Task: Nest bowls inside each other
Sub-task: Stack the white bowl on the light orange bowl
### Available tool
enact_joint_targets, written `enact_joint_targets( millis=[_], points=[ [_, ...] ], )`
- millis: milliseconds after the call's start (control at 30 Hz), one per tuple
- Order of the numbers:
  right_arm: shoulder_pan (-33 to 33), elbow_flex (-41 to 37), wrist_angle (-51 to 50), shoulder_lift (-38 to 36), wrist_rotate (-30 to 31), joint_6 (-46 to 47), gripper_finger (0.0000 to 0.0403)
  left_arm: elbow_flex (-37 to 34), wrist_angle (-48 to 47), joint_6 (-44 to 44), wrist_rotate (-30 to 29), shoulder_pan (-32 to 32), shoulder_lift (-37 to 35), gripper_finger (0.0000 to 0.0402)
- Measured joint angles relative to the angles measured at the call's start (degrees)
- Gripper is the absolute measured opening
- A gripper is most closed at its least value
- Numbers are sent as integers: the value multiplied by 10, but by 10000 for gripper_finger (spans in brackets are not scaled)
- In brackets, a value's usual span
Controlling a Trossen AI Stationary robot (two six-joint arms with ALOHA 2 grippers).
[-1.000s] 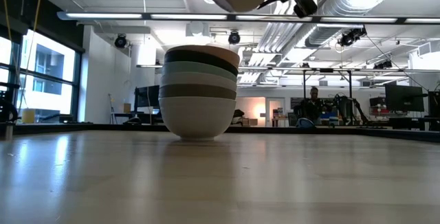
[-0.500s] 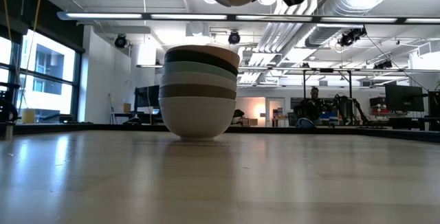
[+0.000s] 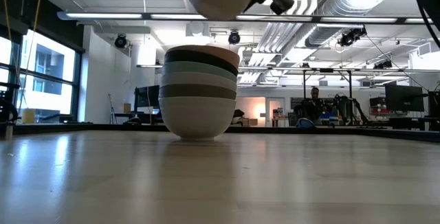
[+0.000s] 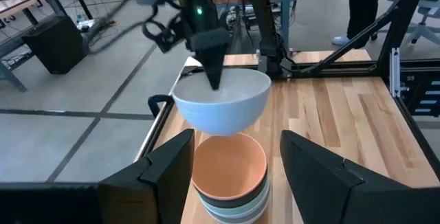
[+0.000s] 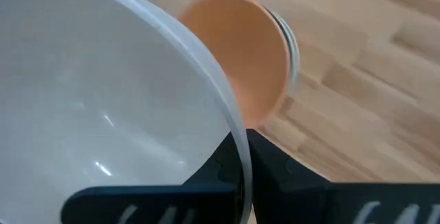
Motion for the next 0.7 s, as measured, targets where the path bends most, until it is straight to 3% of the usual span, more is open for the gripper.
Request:
enact_joint_targets(
  millis=[433, 700],
  points=[
    [0, -18, -14, 2, 62, 28, 0, 0, 0, -1, 0, 0, 0, 207],
    [4, -18, 17, 34, 53, 31, 0, 0, 0, -1, 0, 0, 0, 207]
  ],
)
